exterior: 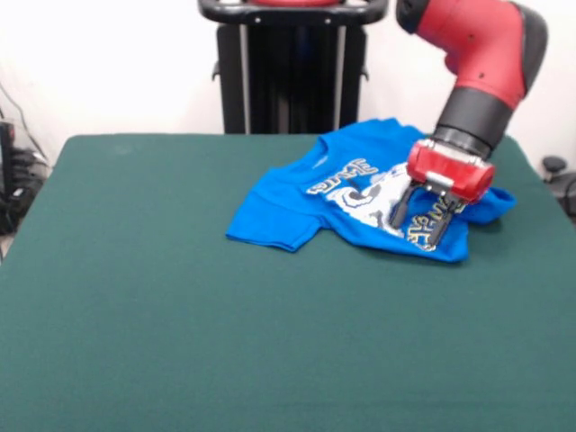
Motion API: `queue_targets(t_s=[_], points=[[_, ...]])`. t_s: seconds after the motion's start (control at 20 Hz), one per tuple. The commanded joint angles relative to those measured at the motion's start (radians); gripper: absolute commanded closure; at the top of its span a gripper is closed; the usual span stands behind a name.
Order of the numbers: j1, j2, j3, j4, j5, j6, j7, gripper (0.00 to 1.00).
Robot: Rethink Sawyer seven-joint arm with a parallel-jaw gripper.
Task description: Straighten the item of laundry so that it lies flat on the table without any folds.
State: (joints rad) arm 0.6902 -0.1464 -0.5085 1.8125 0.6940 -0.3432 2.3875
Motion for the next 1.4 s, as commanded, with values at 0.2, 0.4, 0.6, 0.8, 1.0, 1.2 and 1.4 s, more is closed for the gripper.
queue_targets(t_s=[0.2, 0.4, 0.6, 0.8, 1.0, 1.2, 1.4], points=[[0.066, 0.013, 0.072, -0.105, 0.145, 0.155, 0.108, 0.0], [0.089, 0.138, 0.051, -0.201, 0.296, 0.105, 0.067, 0.0], [0.148, 0.247, -0.035, -0.27, 0.473, 0.201, -0.001, 0.0], [0.109, 0.167, -0.064, -0.247, 0.354, 0.311, 0.012, 0.0], [0.078, -0.006, -0.135, -0.213, 0.221, 0.486, 0.007, 0.0], [0.053, -0.11, -0.223, -0.245, 0.116, 0.693, 0.026, 0.0], [-0.036, -0.246, -0.179, -0.243, 0.022, 0.808, -0.009, 0.0]])
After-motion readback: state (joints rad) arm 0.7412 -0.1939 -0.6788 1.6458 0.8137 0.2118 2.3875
